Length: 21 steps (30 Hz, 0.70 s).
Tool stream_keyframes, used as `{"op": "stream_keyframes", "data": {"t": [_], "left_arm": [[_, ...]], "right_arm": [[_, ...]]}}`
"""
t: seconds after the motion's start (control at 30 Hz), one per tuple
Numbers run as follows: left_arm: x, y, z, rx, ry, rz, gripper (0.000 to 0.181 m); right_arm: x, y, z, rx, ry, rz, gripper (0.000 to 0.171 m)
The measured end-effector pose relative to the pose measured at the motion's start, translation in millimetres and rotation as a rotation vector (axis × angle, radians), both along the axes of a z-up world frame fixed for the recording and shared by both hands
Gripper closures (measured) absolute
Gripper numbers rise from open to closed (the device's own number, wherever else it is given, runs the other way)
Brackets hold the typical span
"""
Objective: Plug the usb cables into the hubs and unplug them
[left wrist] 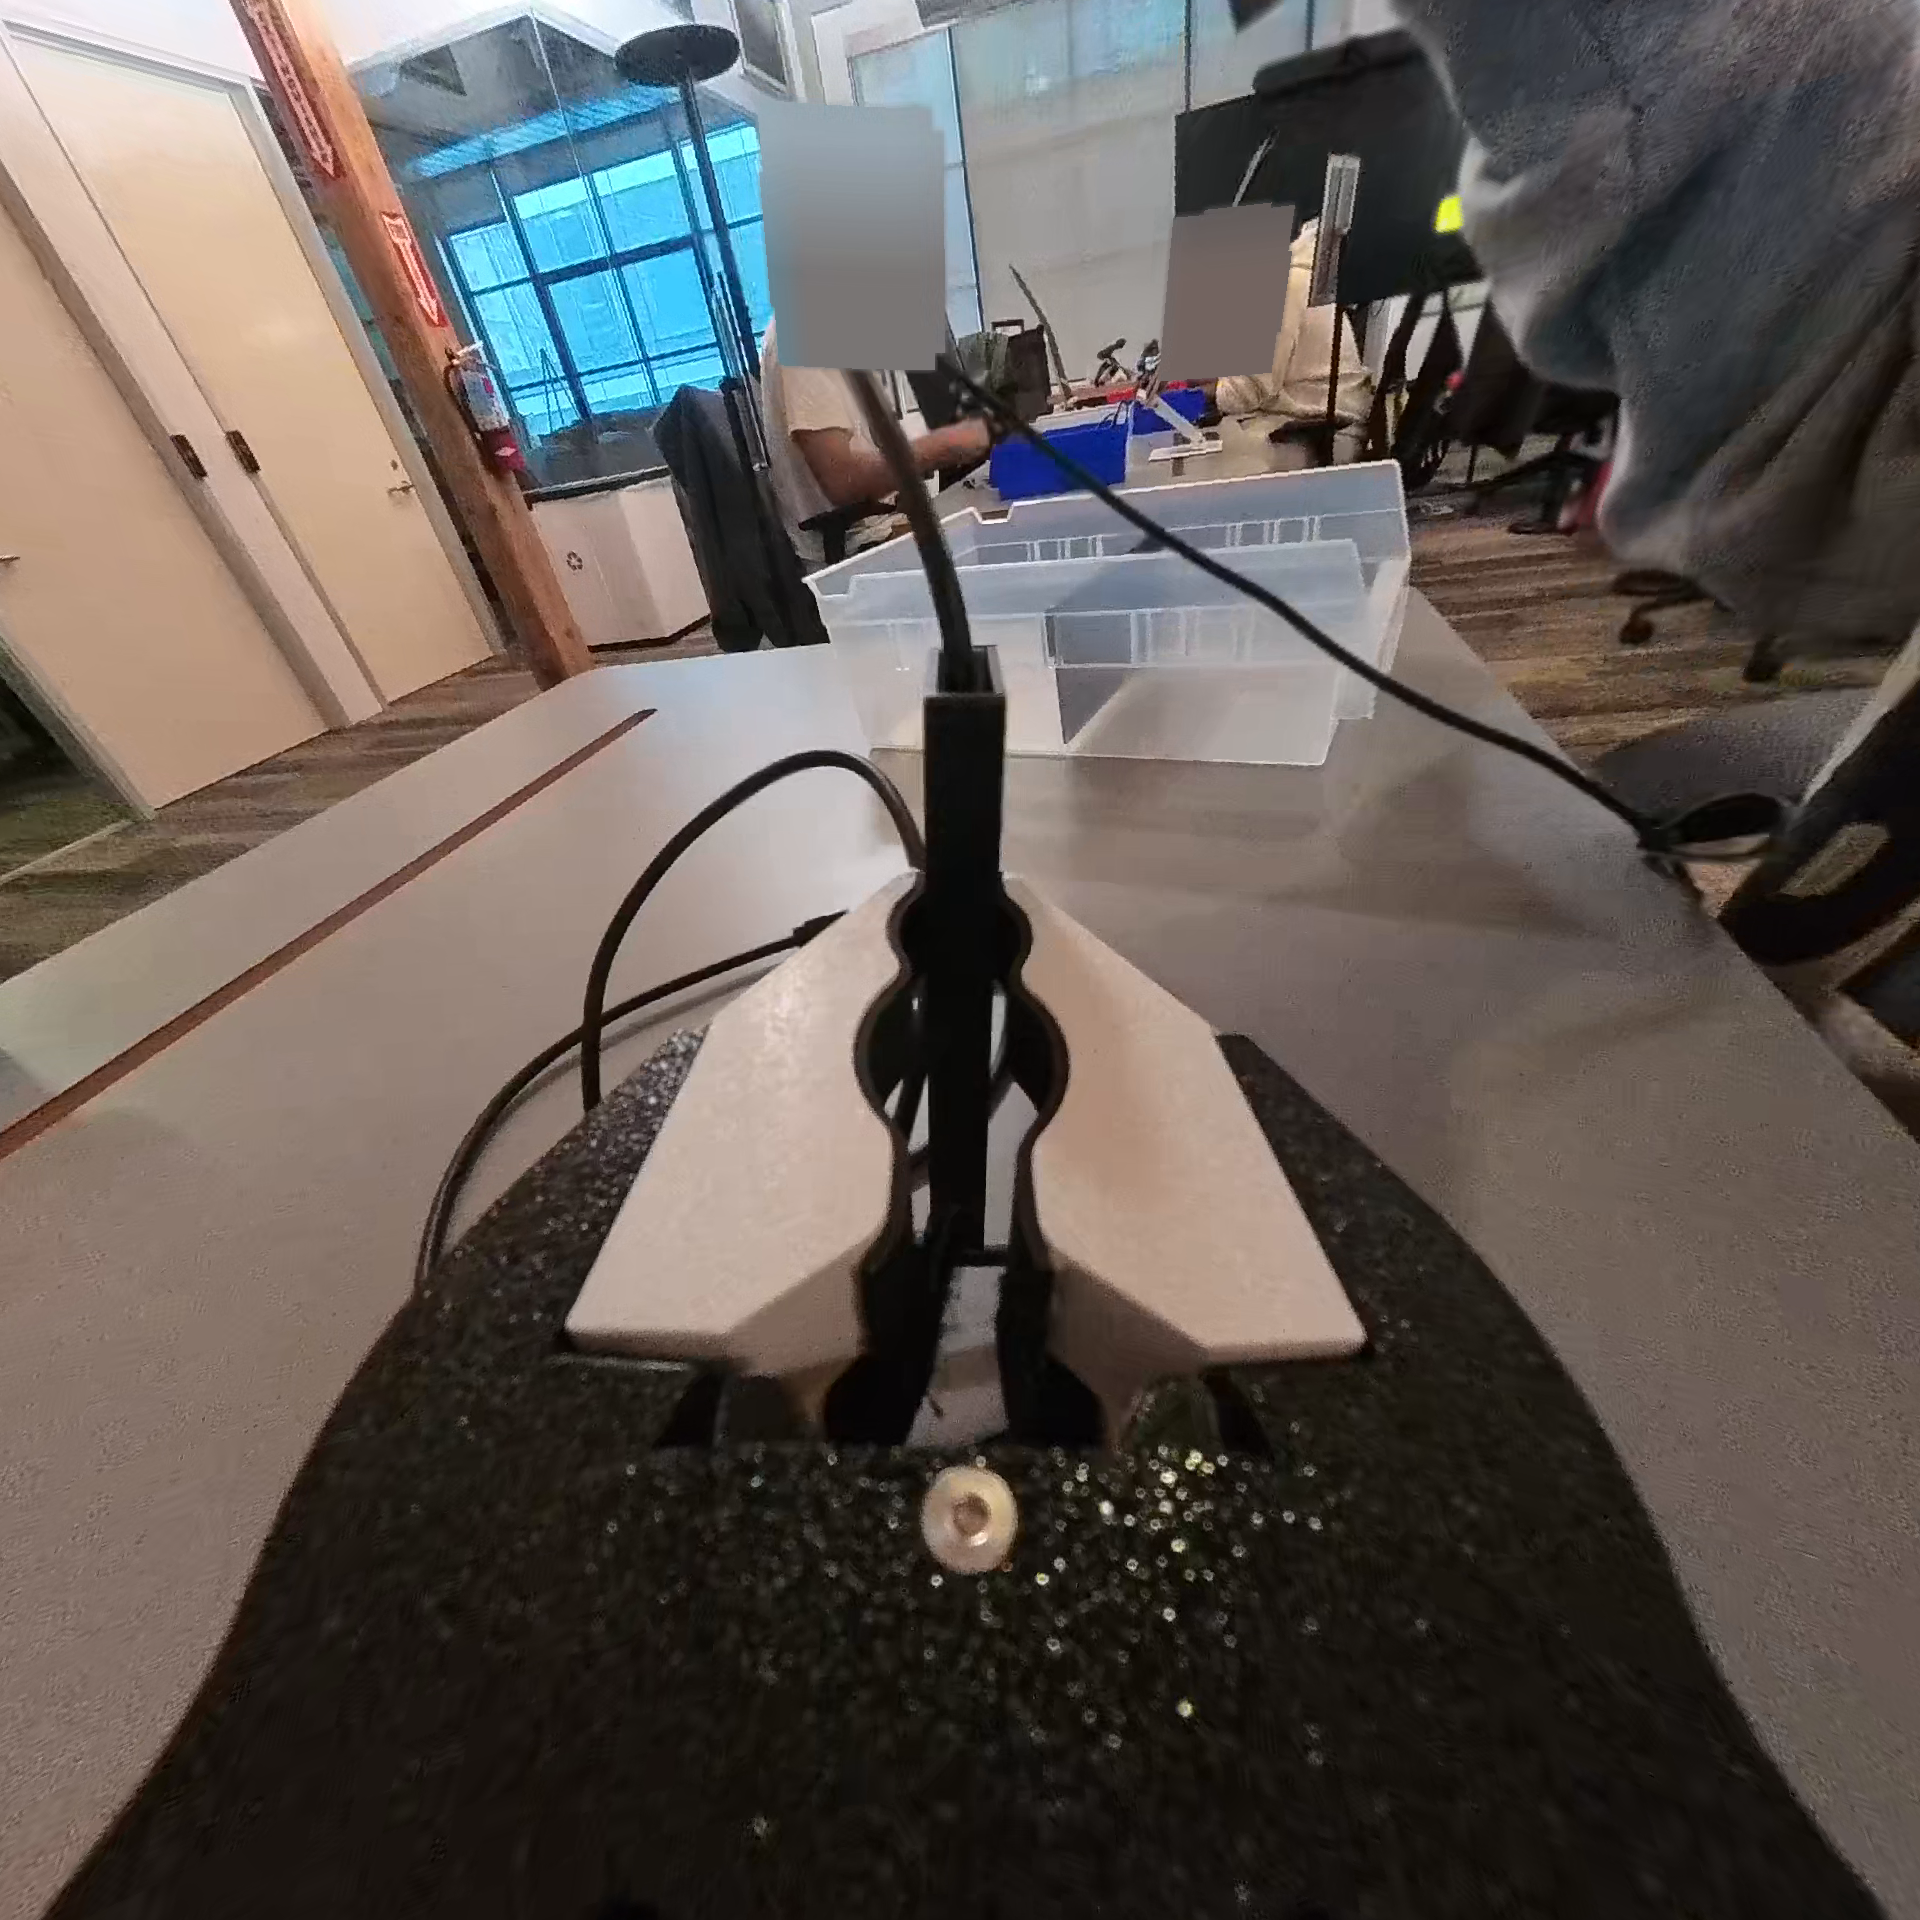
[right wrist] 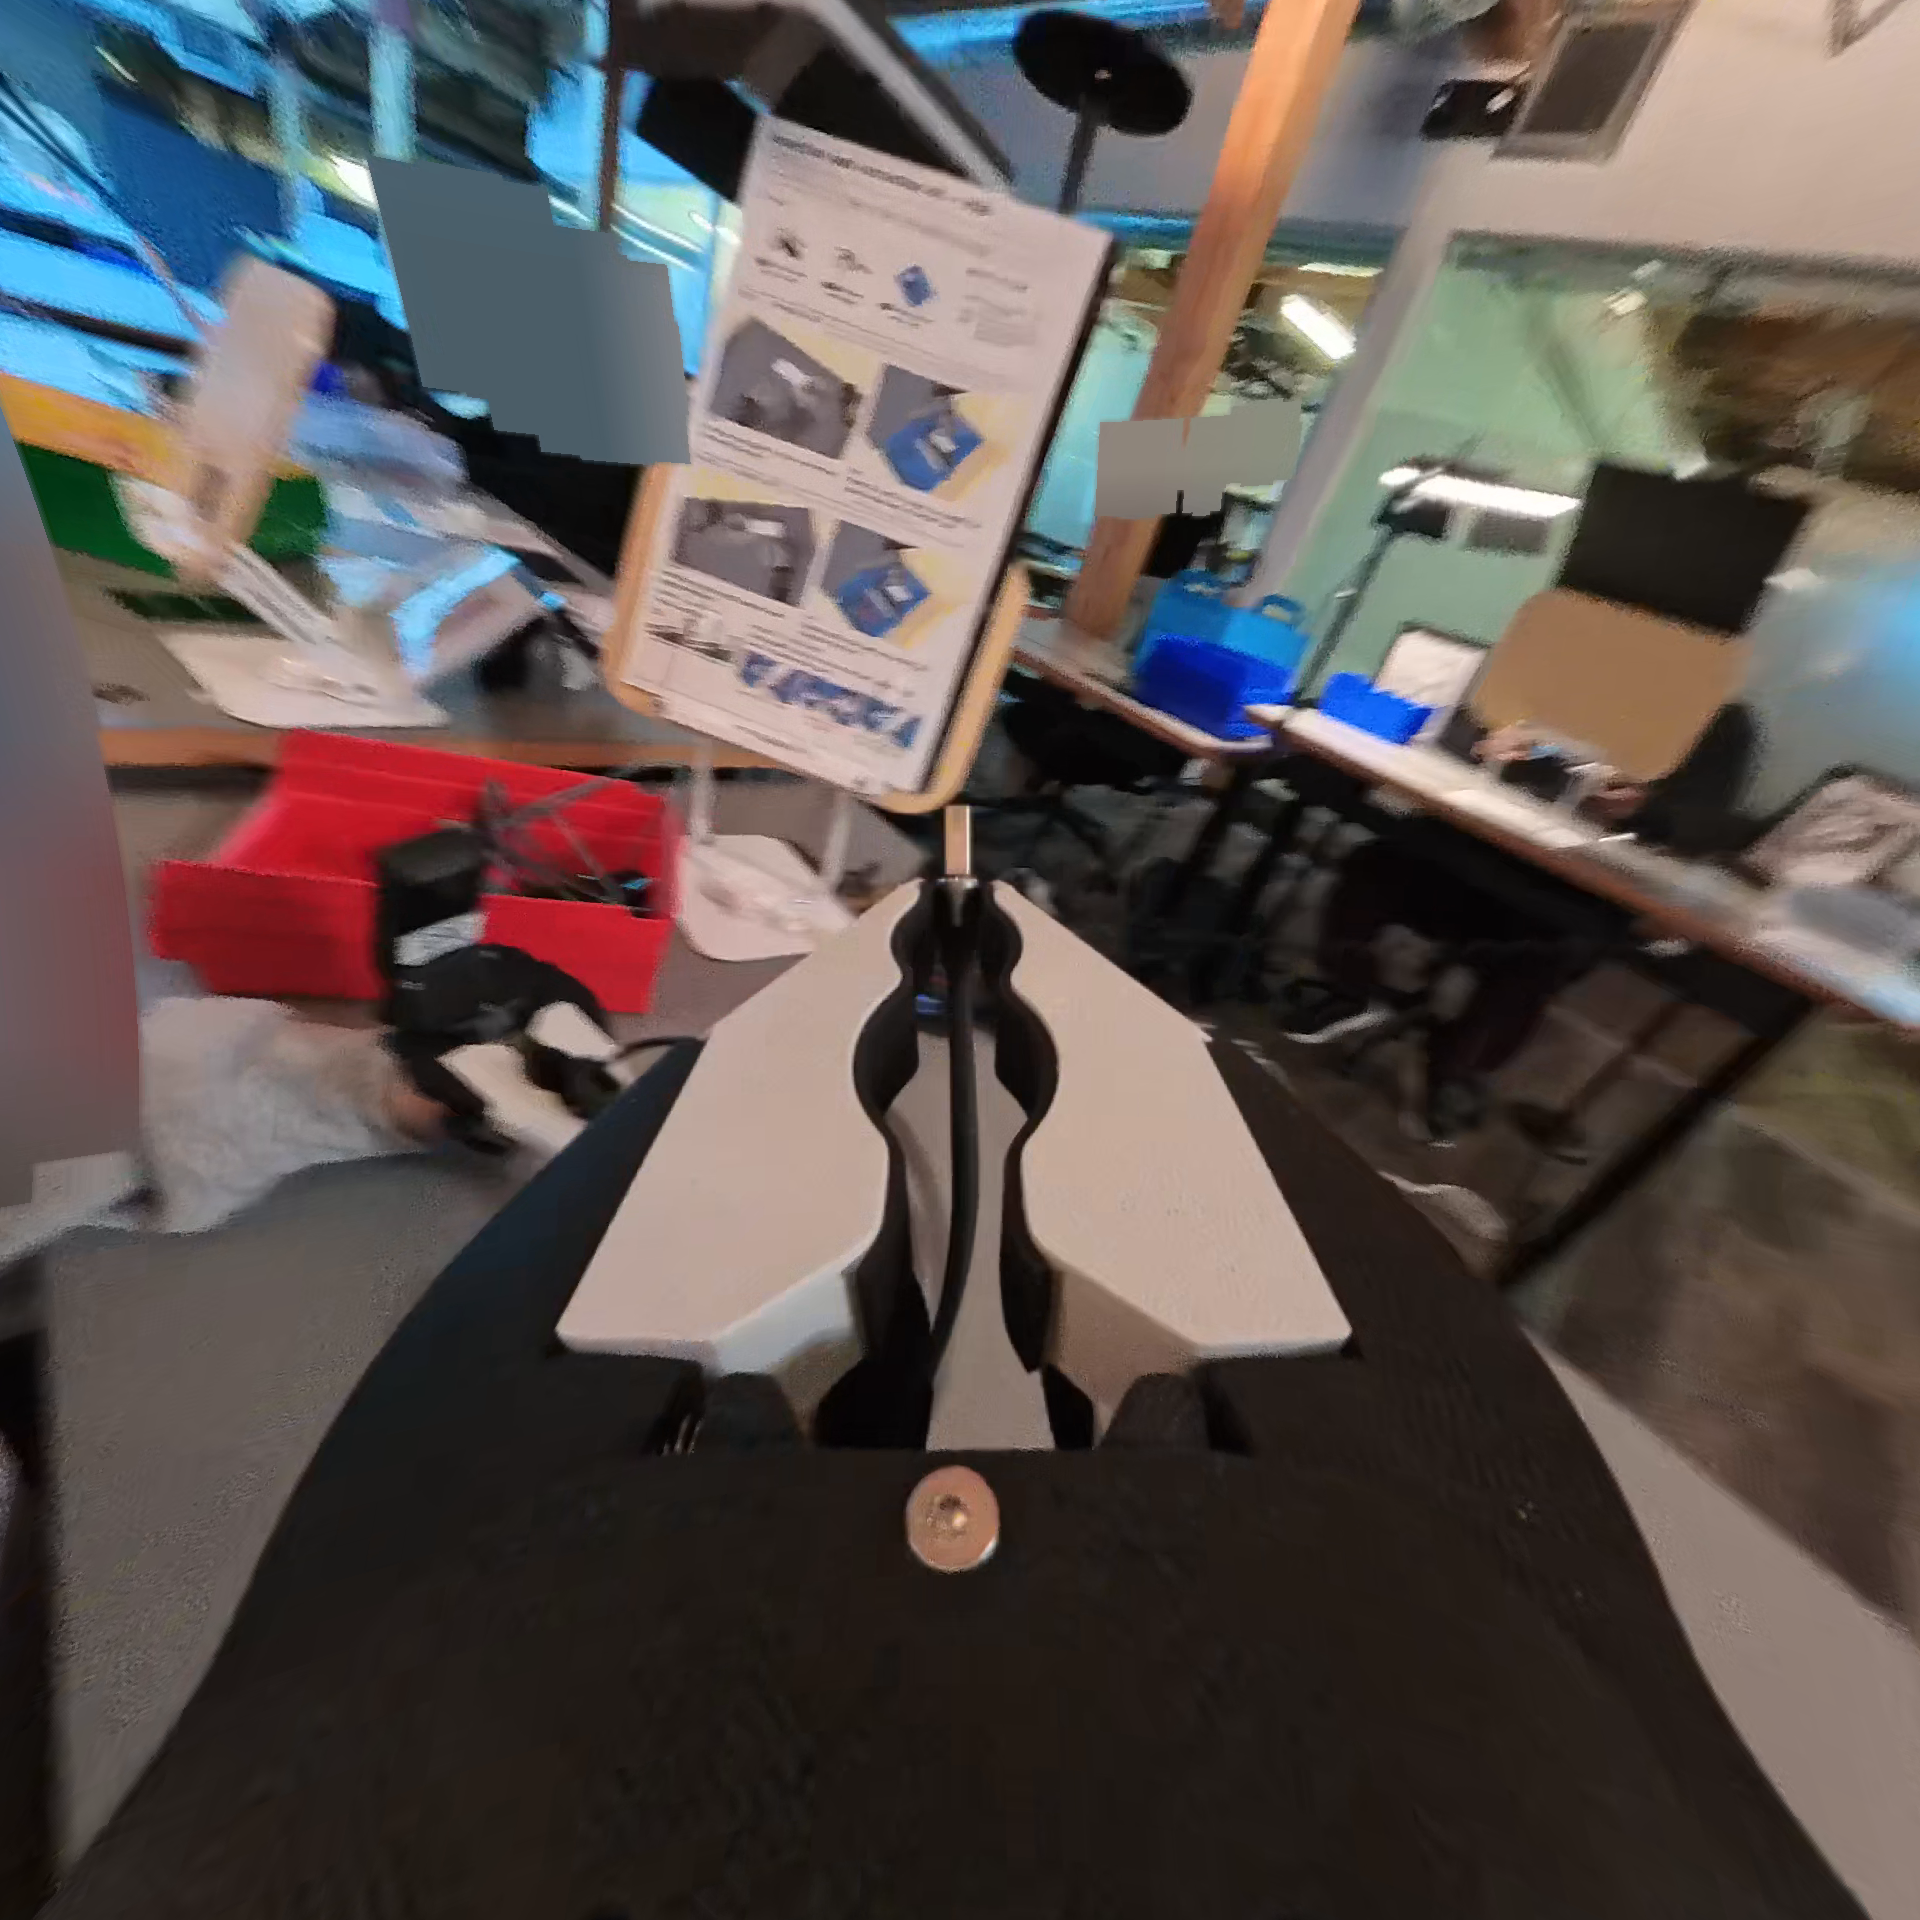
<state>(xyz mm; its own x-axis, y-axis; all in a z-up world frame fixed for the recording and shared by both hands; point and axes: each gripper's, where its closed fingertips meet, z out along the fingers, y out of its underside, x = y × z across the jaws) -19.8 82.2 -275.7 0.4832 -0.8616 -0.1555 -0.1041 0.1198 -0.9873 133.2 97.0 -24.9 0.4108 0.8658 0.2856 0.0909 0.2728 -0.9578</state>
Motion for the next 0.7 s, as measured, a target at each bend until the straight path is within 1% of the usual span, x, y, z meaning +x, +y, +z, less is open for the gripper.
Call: {"op": "stream_keyframes", "data": {"t": [0.07,0.13,0.17,0.2,0.27,0.33,0.4,0.53,0.63,0.7], "left_arm": [[0,2,-1,-0.005,0.000,0.008,0.173],[0,2,-2,-0.006,0.000,0.011,0.173],[0,3,-2,-0.005,0.001,0.014,0.173],[0,3,-2,-0.004,0.001,0.020,0.173],[-2,3,1,0.001,-0.010,0.034,0.173],[-4,4,4,0.004,-0.027,0.046,0.173],[-5,4,8,0.015,-0.048,0.052,0.173],[-8,3,14,0.015,-0.084,0.053,0.174],[-10,2,17,-0.028,-0.143,0.024,0.173],[-12,3,18,-0.056,-0.174,0.013,0.174]], "right_arm": [[25,12,27,0.090,-0.037,-0.115,0.166],[40,16,49,0.103,-0.069,-0.153,0.166],[45,16,54,0.084,-0.095,-0.147,0.166],[48,15,52,0.062,-0.146,-0.130,0.166],[60,20,33,0.022,-0.290,-0.151,0.165],[75,25,-2,-0.041,-0.426,-0.170,0.166],[94,30,-50,-0.161,-0.556,-0.209,0.165],[144,40,-151,-0.290,-0.813,-0.360,0.166],[170,35,-224,-0.440,-0.941,-0.385,0.166],[185,35,-258,-0.511,-0.997,-0.423,0.163]]}}
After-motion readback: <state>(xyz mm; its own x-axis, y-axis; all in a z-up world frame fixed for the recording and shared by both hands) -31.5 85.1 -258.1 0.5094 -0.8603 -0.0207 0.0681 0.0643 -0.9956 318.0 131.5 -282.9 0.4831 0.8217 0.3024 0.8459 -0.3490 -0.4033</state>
